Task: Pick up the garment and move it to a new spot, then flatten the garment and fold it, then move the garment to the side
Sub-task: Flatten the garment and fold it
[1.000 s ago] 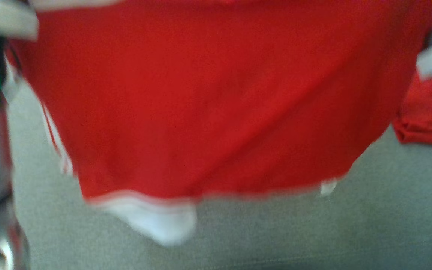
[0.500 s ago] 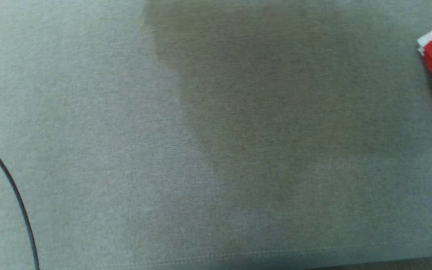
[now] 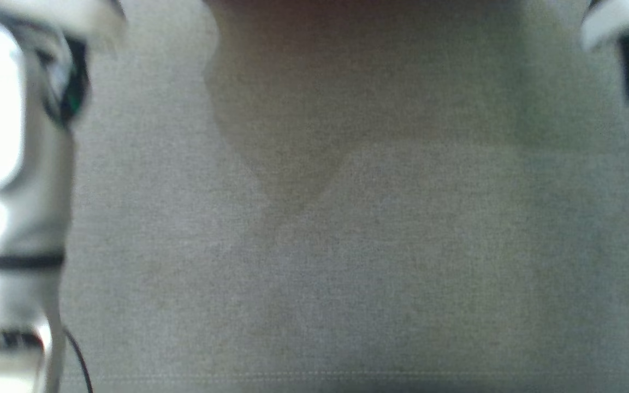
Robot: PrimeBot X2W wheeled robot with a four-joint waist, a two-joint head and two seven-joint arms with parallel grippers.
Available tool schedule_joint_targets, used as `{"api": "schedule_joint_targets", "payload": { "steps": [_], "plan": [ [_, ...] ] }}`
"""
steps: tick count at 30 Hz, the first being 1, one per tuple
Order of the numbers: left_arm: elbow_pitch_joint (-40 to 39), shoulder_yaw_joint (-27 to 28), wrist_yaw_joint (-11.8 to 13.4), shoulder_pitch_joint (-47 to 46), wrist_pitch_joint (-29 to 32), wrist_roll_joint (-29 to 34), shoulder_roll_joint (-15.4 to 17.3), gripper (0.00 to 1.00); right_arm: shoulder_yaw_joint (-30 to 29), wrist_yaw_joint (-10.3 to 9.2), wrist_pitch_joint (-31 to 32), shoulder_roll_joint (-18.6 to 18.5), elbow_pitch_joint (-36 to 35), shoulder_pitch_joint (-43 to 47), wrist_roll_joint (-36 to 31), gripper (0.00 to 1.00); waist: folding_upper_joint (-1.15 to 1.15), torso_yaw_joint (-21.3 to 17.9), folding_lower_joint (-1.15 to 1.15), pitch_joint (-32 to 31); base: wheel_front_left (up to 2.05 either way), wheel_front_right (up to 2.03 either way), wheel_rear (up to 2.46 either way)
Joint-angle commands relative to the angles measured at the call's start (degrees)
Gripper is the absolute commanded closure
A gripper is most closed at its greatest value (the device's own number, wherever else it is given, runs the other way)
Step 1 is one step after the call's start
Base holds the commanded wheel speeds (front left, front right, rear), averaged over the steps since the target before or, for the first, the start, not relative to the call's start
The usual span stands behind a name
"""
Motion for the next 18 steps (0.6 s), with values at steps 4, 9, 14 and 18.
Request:
{"api": "schedule_joint_targets", "payload": {
  "steps": [4,9,14,18],
  "plan": [
    [-5.94,-0.70,-0.11,11.28,-0.26,-2.51,5.18,1.00,4.94,-0.05,-0.19,-2.25,-1.62,8.69,6.06,1.00,0.00,0.58,0.00,-4.26,0.00,0.00,0.00],
    [-8.63,-2.08,-0.12,24.89,-0.27,-5.03,7.43,1.00,10.65,-0.05,1.94,-5.03,-2.38,17.04,11.32,1.00,0.00,0.52,0.00,-8.07,0.00,0.00,0.00],
    [-10.69,-5.52,-0.12,34.46,-0.27,-5.82,9.76,1.00,16.06,-0.05,5.91,-8.49,-5.97,23.64,15.80,1.00,0.00,0.58,0.00,-10.78,0.00,0.00,0.00],
    [-11.71,-7.39,-0.13,39.30,-0.27,-6.62,10.99,1.00,19.23,-0.05,9.32,-11.28,-8.38,27.32,18.16,1.00,0.00,0.37,0.00,-12.69,0.00,0.00,0.00]
  ]
}}
